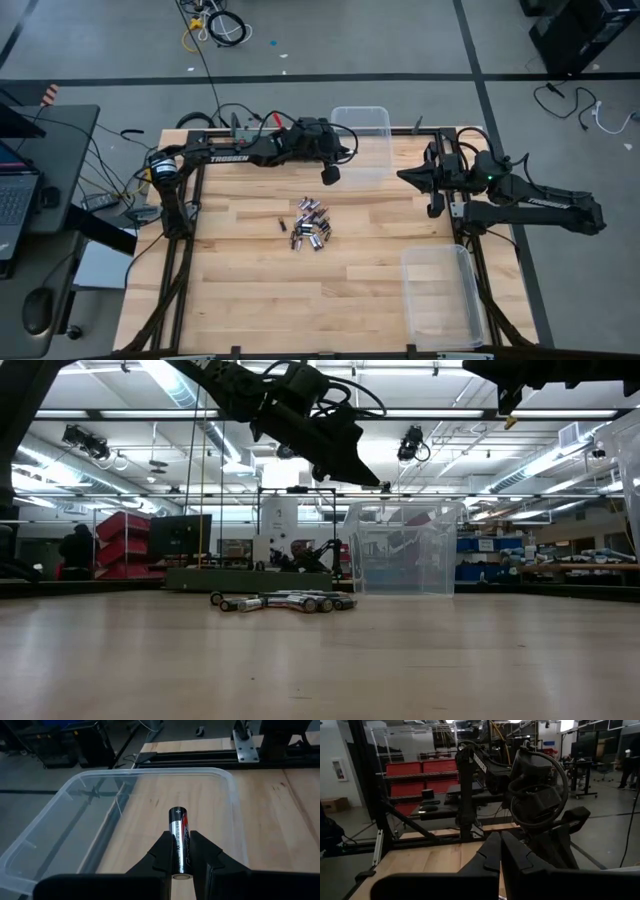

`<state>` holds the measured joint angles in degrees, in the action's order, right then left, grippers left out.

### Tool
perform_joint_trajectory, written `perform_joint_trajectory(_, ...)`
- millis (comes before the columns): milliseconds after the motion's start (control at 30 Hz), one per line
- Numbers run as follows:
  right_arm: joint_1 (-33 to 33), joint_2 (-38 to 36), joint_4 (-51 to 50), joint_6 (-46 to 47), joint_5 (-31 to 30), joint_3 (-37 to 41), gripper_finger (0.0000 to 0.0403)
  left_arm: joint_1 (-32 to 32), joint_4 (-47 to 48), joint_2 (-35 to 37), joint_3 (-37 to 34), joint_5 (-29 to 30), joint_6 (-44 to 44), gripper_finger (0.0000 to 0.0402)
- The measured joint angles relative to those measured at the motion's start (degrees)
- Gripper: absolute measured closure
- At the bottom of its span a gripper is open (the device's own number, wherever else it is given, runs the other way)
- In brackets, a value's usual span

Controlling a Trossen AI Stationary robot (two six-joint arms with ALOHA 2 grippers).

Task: Sort batteries
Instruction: Put the silver battery into the top transparent bin

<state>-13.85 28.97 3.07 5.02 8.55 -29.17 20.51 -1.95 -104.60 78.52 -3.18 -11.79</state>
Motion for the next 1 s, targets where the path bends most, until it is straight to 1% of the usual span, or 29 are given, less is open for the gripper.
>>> perform_joint_trajectory(1000, 0.0, 0.0, 0.2, 0.0, 0.0, 0.0, 0.04, -0.4, 0.6, 0.0, 0.0, 0.6, 0.5, 0.0364)
